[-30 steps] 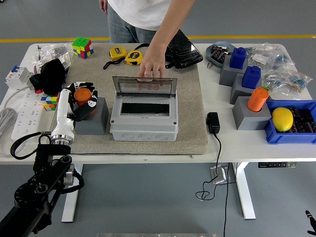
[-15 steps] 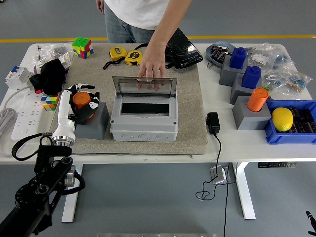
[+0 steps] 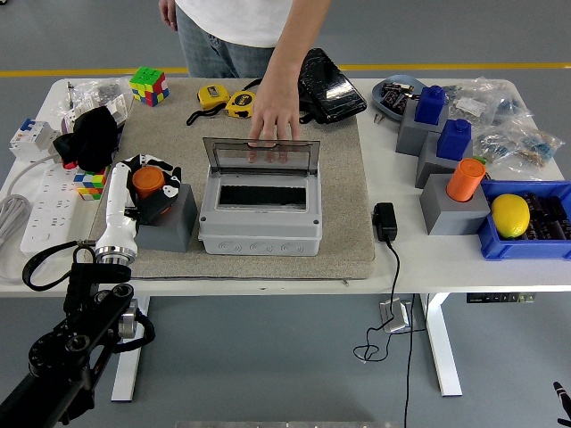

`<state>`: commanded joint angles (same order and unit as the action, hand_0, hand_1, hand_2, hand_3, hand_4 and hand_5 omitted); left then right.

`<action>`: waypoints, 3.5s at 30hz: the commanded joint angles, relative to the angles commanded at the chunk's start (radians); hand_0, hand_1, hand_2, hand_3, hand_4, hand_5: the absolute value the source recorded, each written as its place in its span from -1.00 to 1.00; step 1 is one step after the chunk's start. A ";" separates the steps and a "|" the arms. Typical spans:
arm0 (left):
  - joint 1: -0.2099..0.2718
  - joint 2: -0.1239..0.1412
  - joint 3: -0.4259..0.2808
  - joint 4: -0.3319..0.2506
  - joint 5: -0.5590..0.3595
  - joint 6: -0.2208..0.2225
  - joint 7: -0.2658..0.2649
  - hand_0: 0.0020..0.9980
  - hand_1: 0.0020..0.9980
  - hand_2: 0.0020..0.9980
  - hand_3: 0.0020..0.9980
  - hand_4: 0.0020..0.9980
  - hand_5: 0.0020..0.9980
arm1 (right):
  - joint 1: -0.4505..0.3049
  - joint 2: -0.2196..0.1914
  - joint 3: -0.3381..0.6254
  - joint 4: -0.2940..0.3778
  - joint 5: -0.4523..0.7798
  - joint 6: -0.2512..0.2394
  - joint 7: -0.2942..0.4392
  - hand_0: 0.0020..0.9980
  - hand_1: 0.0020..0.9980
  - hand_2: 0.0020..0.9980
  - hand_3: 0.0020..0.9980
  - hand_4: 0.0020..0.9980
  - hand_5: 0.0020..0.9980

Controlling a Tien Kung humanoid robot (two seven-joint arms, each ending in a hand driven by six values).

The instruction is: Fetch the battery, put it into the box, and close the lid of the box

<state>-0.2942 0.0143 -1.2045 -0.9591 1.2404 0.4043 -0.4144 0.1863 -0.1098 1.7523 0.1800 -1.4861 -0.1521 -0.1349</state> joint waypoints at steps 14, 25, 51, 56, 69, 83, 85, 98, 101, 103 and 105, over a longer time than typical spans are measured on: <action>-0.012 0.003 -0.008 -0.011 0.010 0.012 0.005 -0.89 -0.81 -0.56 -0.34 0.28 -0.95 | 0.004 0.003 0.007 0.000 0.000 -0.001 0.000 0.71 0.65 0.56 0.61 1.00 1.00; -0.019 0.005 -0.014 -0.014 0.019 0.015 0.010 -0.90 -0.83 -0.57 -0.36 0.25 -0.93 | 0.004 0.005 0.011 0.000 -0.001 -0.001 0.002 0.70 0.65 0.56 0.61 1.00 1.00; -0.032 0.107 -0.015 -0.138 0.344 0.062 0.168 -0.95 -0.95 -0.51 -0.20 0.21 -0.92 | 0.002 -0.003 0.022 0.000 -0.013 -0.002 0.002 0.71 0.65 0.56 0.61 1.00 1.00; -0.028 0.152 0.012 -0.216 0.553 0.058 0.271 -0.94 -0.96 -0.59 -0.38 0.20 -0.92 | 0.004 -0.007 0.021 0.000 -0.012 -0.002 0.003 0.71 0.65 0.56 0.61 1.00 1.00; -0.015 0.258 0.123 -0.425 1.028 -0.054 0.505 -0.94 -0.95 -0.52 -0.20 0.21 -0.91 | 0.005 -0.012 0.029 0.000 -0.017 -0.003 0.003 0.71 0.65 0.56 0.61 1.00 1.00; -0.042 0.313 0.362 -0.536 1.028 -0.113 0.580 -0.94 -0.94 -0.52 -0.19 0.22 -0.90 | 0.011 -0.016 0.036 0.000 -0.017 -0.005 0.004 0.71 0.65 0.56 0.61 1.00 1.00; -0.053 0.307 0.389 -0.534 1.028 -0.113 0.583 -0.94 -0.94 -0.52 -0.19 0.22 -0.90 | 0.013 -0.016 0.036 0.000 -0.017 -0.005 0.005 0.71 0.65 0.56 0.61 1.00 1.00; -0.130 0.227 0.489 -0.470 1.028 -0.088 0.575 -0.94 -0.94 -0.52 -0.19 0.22 -0.90 | 0.015 -0.016 0.041 0.000 -0.026 -0.004 0.004 0.71 0.65 0.56 0.61 1.00 1.00; -0.156 0.198 0.488 -0.419 1.028 -0.071 0.563 -0.94 -0.94 -0.52 -0.19 0.22 -0.90 | 0.018 -0.015 0.035 0.000 -0.023 -0.004 0.006 0.71 0.65 0.56 0.61 1.00 1.00; -0.168 0.183 0.483 -0.390 1.028 -0.065 0.560 -0.94 -0.94 -0.52 -0.19 0.22 -0.91 | 0.019 -0.015 0.034 0.000 -0.024 -0.004 0.005 0.71 0.65 0.57 0.61 1.00 1.00; -0.182 0.164 0.477 -0.356 1.028 -0.056 0.557 -0.94 -0.94 -0.52 -0.19 0.22 -0.91 | 0.019 -0.015 0.038 0.000 -0.029 -0.004 0.004 0.71 0.65 0.57 0.61 1.00 1.00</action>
<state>-0.4762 0.1778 -0.7270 -1.3156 2.2689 0.3480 0.1422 0.2057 -0.1247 1.7900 0.1800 -1.5147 -0.1559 -0.1309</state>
